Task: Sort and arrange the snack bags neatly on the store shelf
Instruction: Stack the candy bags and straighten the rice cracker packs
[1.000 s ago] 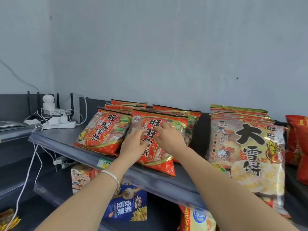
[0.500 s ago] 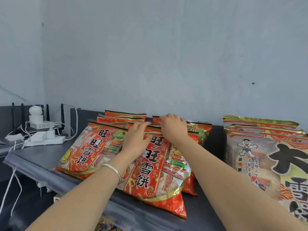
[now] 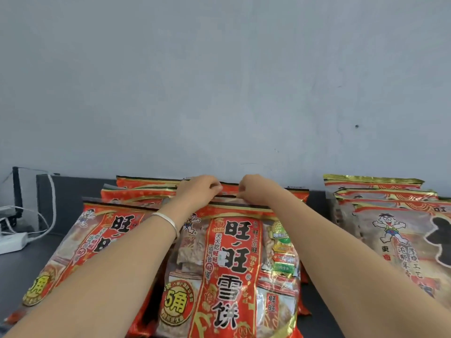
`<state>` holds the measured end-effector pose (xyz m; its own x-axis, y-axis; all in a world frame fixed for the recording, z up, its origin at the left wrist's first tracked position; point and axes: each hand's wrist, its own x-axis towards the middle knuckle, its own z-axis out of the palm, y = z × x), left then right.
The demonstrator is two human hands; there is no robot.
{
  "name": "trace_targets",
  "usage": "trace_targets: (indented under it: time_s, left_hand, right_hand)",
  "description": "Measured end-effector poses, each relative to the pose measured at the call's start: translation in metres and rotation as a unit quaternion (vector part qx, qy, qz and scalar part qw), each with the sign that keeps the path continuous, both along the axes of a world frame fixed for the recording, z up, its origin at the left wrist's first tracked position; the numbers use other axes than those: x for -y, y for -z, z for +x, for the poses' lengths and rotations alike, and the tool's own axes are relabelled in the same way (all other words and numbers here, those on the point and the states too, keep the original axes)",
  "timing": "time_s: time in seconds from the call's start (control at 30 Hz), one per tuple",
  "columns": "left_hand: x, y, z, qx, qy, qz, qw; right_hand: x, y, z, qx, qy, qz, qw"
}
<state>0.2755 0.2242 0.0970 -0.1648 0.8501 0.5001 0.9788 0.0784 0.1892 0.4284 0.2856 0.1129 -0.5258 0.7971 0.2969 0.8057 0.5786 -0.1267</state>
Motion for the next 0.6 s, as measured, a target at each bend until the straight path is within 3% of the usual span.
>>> trace_targets:
  time_s: [0.2, 0.4, 0.6]
  left_hand:
    - [-0.024, -0.009, -0.005, -0.013, 0.049, -0.075, 0.996]
    - [-0.036, 0.003, -0.003, -0.002, 0.045, -0.041, 0.998]
    - [-0.041, 0.005, 0.008, 0.016, 0.023, 0.052, 0.998]
  right_hand:
    - [0.000, 0.002, 0.008, -0.032, -0.012, -0.028, 0.999]
    - [-0.001, -0.004, 0.018, -0.012, 0.008, -0.038, 0.999]
    - [-0.007, -0.009, 0.016, 0.010, 0.124, 0.109, 0.986]
